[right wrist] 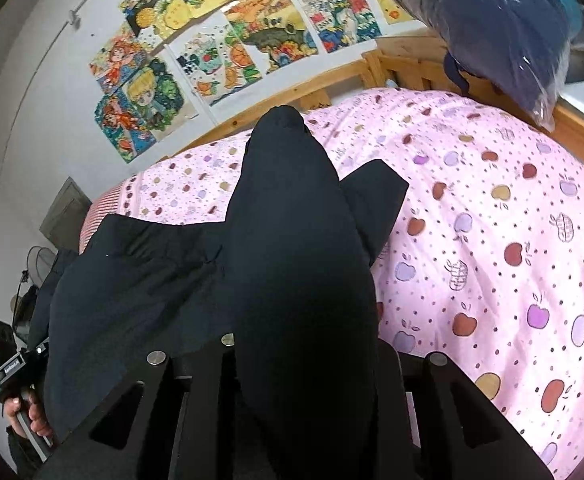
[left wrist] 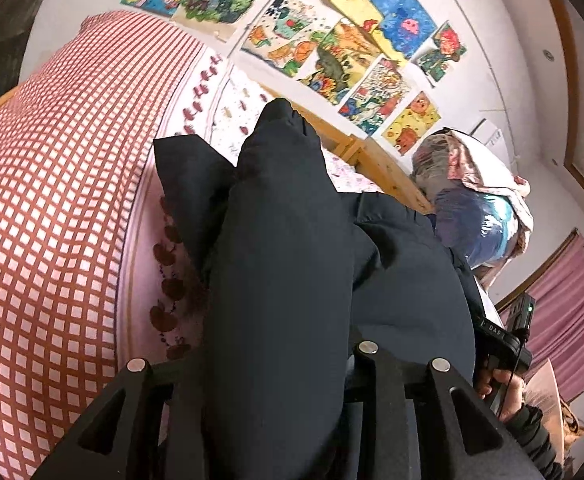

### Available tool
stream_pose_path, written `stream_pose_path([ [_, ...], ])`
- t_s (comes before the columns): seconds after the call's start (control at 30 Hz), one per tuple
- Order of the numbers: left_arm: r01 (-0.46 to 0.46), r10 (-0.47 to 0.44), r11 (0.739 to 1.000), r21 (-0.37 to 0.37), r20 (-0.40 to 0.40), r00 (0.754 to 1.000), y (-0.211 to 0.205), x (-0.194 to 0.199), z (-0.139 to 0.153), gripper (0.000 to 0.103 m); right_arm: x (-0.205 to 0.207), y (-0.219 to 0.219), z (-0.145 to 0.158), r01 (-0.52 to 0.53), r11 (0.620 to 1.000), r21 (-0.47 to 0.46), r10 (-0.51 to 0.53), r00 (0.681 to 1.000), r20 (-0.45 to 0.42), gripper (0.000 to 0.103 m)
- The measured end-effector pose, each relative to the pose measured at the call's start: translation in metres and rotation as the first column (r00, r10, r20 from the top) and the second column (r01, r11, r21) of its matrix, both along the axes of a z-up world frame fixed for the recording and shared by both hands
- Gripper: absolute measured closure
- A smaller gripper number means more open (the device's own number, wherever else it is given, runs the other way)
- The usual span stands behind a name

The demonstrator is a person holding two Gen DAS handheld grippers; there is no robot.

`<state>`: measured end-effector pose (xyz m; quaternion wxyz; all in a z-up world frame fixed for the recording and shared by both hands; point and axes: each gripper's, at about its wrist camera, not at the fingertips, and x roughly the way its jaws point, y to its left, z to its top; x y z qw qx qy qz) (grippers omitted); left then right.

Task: Fold large clothes
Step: 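Press the rolled black jacket down with both tools and open them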

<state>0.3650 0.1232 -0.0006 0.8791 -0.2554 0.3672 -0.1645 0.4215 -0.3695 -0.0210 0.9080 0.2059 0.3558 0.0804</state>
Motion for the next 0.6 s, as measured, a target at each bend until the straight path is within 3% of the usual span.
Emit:
stream_pose_path([
  [0.1, -0.011, 0.011, 1.000, 0.011, -0.012, 1.000, 0.000, 0.002, -0.002, 0.067, 0.001, 0.000, -0.007, 0.014, 1.000, -0.022, -0.014, 1.000, -0.009, 0.075],
  [0.17, -0.031, 0.032, 0.999, 0.030, -0.027, 0.999, 0.001, 0.003, -0.003, 0.057, 0.002, 0.000, -0.009, 0.022, 0.999, -0.045, -0.022, 1.000, -0.010, 0.071],
  [0.27, -0.062, 0.066, 0.996, 0.061, -0.056, 0.996, 0.003, 0.004, -0.004, 0.044, 0.004, 0.002, -0.010, 0.040, 0.996, -0.082, -0.042, 0.999, -0.024, 0.058],
  [0.33, -0.085, 0.091, 0.994, 0.073, -0.074, 0.993, 0.005, 0.005, -0.005, 0.035, 0.004, 0.001, -0.010, 0.049, 0.993, -0.112, -0.052, 0.998, -0.028, 0.040],
  [0.47, -0.127, 0.134, 0.987, 0.096, -0.078, 0.988, 0.009, 0.005, -0.003, 0.021, -0.001, 0.004, -0.006, 0.060, 0.984, -0.169, -0.063, 0.998, -0.012, 0.032],
  [0.53, -0.146, 0.154, 0.984, 0.107, -0.074, 0.985, 0.011, 0.005, -0.001, 0.015, -0.005, 0.006, -0.001, 0.082, 0.974, -0.213, -0.082, 0.997, 0.011, 0.017],
  [0.6, -0.161, 0.169, 0.980, 0.115, -0.068, 0.983, 0.011, 0.004, 0.001, 0.011, -0.008, 0.006, 0.004, 0.093, 0.967, -0.236, -0.089, 0.996, 0.029, 0.016],
])
